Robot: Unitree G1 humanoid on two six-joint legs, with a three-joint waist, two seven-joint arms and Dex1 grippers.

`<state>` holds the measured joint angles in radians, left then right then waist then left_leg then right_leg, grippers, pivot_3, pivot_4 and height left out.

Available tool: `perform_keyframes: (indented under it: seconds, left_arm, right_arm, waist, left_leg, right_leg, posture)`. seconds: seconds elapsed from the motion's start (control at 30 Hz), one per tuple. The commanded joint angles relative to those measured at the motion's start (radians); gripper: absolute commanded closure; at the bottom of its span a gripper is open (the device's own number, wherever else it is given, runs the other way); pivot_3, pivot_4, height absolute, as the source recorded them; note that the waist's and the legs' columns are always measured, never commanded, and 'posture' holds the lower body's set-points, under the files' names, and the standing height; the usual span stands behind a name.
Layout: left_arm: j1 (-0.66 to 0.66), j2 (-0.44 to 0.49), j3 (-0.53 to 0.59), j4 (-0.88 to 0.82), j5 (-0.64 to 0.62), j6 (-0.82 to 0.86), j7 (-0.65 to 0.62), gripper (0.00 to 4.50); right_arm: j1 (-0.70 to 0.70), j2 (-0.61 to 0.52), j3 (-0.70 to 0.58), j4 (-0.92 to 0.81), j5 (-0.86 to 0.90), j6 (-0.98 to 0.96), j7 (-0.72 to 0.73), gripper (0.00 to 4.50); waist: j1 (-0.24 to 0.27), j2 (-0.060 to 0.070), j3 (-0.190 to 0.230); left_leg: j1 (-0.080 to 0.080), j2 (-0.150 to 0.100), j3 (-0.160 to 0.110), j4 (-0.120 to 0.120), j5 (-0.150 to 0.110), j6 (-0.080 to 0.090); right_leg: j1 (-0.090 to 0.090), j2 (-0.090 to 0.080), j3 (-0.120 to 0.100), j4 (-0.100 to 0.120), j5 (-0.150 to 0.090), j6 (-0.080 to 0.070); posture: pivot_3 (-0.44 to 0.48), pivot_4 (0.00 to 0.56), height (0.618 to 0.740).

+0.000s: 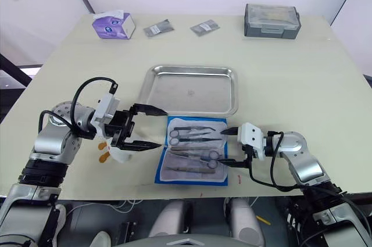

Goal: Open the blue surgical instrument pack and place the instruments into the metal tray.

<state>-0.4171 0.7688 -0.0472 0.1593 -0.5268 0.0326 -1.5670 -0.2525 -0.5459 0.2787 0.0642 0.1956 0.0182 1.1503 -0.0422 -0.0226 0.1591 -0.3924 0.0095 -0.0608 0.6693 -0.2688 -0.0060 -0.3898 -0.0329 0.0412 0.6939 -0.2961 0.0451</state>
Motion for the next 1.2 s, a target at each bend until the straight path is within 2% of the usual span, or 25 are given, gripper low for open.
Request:
perform_keyframes:
  seconds: [0.03, 0.23, 0.47, 0.7, 1.2]
  left_arm:
    - [-0.02, -0.004, 0.017, 0.011, 0.012, -0.028, -0.027, 0.03]
    - [-0.023, -0.012, 0.019, 0.03, 0.026, -0.035, -0.021, 0.03]
    - [-0.034, -0.034, 0.006, 0.057, 0.064, -0.055, 0.001, 0.03]
    - [-0.082, -0.113, -0.03, 0.168, 0.154, -0.092, 0.046, 0.03]
    - [-0.124, -0.18, -0.055, 0.295, 0.22, -0.174, 0.028, 0.03]
  right_arm:
    - [0.04, -0.01, 0.07, 0.088, -0.086, 0.082, -0.022, 0.0]
    - [0.028, -0.013, 0.084, 0.103, -0.098, 0.12, -0.026, 0.0]
    - [0.015, -0.008, 0.096, 0.12, -0.1, 0.143, -0.027, 0.0]
    - [0.004, 0.016, 0.09, 0.143, -0.095, 0.111, -0.046, 0.0]
    - [0.047, 0.035, 0.071, 0.196, -0.087, 0.009, -0.045, 0.0]
  waist:
    - [0.0, -0.001, -0.001]
    - [-0.001, -0.001, -0.002]
    - [-0.002, -0.004, -0.004]
    - [-0.003, -0.006, -0.007]
    - [-0.004, -0.007, -0.008]
  left_leg:
    - [0.001, 0.0, 0.0, 0.0, 0.0, 0.0]
    - [0.013, 0.0, 0.0, -0.004, 0.0, 0.0]
    - [0.013, 0.001, 0.0, -0.004, 0.0, 0.0]
    - [0.014, 0.001, 0.0, -0.004, 0.0, 0.0]
    - [0.014, 0.002, -0.001, -0.004, 0.0, 0.0]
  right_leg:
    - [0.001, 0.0, 0.0, 0.0, 0.0, 0.0]
    - [0.013, 0.0, 0.0, -0.005, -0.001, -0.001]
    - [0.013, 0.001, 0.0, -0.005, -0.001, -0.001]
    - [0.013, 0.002, 0.0, -0.004, -0.001, -0.001]
    - [0.013, 0.002, 0.0, -0.004, -0.001, -0.001]
  posture:
    - [0.0, 0.15, 0.734]
    - [0.0, 0.15, 0.734]
    - [0.0, 0.15, 0.734]
    - [0.0, 0.15, 0.734]
    - [0.0, 0.15, 0.734]
